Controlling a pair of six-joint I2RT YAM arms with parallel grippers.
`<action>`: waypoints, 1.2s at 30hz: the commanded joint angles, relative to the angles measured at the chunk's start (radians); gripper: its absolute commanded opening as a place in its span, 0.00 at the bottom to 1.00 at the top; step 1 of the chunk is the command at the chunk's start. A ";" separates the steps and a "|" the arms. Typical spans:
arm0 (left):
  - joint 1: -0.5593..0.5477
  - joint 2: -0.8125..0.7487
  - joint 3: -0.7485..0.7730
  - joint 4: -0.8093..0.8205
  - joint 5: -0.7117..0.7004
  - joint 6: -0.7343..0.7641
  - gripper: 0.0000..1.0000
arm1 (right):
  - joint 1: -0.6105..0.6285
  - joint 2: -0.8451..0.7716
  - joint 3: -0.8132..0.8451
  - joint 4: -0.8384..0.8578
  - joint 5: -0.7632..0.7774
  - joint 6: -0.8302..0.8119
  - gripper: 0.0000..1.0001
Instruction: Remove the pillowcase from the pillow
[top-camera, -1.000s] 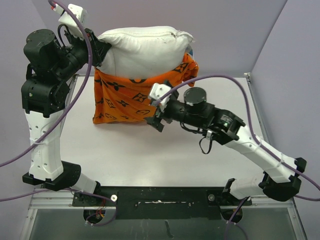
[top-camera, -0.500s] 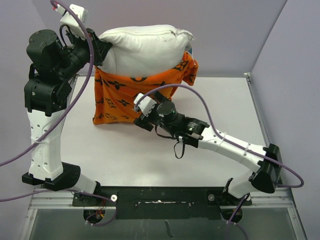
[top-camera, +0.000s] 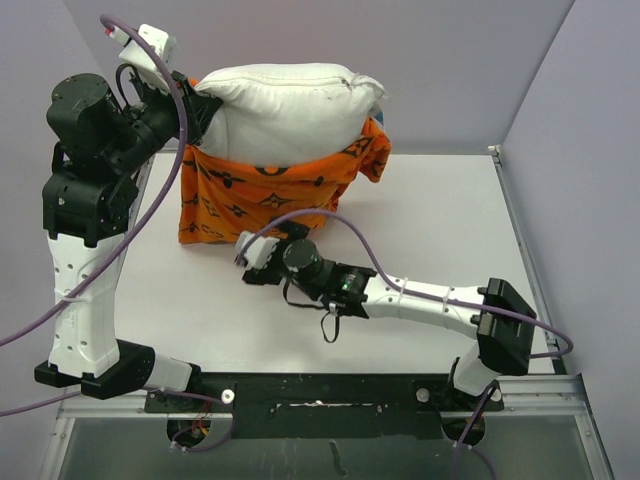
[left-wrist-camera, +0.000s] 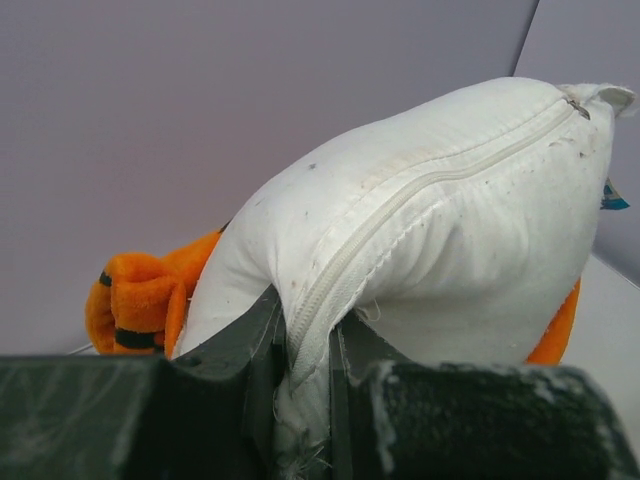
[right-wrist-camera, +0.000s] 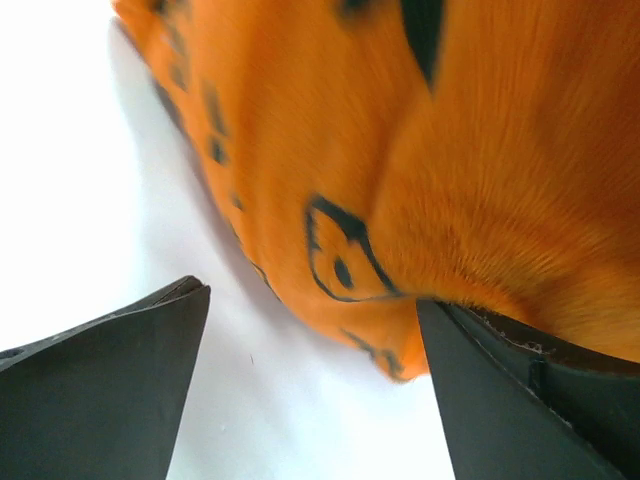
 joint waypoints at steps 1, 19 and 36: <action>0.003 -0.039 0.025 0.121 0.037 -0.040 0.00 | 0.136 -0.133 0.161 0.138 -0.059 -0.290 0.89; 0.002 -0.060 0.023 0.039 0.173 -0.153 0.00 | 0.068 0.068 0.544 -0.054 -0.138 -0.414 0.81; 0.003 -0.013 0.142 0.041 0.218 -0.207 0.00 | 0.107 0.239 0.514 -0.091 -0.065 -0.470 0.34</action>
